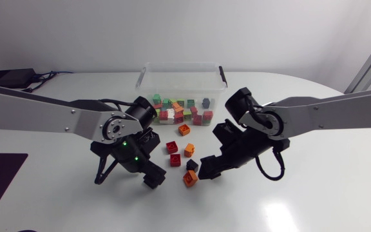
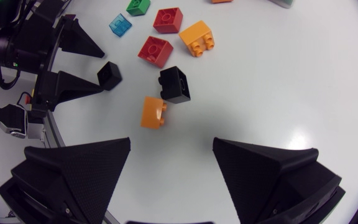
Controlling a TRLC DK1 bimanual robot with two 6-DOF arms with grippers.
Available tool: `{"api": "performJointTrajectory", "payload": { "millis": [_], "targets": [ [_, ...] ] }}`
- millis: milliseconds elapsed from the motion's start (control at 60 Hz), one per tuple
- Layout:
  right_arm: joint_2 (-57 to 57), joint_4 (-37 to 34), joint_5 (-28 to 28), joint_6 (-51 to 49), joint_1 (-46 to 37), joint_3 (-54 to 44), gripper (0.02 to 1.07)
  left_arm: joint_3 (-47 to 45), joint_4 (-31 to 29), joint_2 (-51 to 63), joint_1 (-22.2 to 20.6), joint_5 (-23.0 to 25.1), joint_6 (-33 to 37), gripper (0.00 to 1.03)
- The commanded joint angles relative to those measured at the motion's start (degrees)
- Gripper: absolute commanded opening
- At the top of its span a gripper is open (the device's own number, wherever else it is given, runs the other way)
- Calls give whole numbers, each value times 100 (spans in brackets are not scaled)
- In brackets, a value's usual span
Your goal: Place the duplo bricks in the container
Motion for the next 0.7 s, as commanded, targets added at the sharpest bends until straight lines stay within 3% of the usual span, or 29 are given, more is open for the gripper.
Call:
{"api": "performJointTrajectory", "payload": {
  "millis": [0,167,200,400,550,683],
  "targets": [
    [276,32,-49,19,75,159,97,160,52,234,-40,61,-6,79],
    [355,76,-49,46,242,194,93,116,280,331,-84,61,-58,63],
    [390,85,-67,63,269,203,93,116,324,383,-120,61,-85,55],
    [610,147,-111,90,365,317,92,55,491,480,-155,61,-85,36],
    [803,278,-111,151,444,449,86,-7,544,524,-58,96,-76,25],
    [935,410,-102,195,550,528,68,-86,579,568,118,140,3,20]
  ]
}}
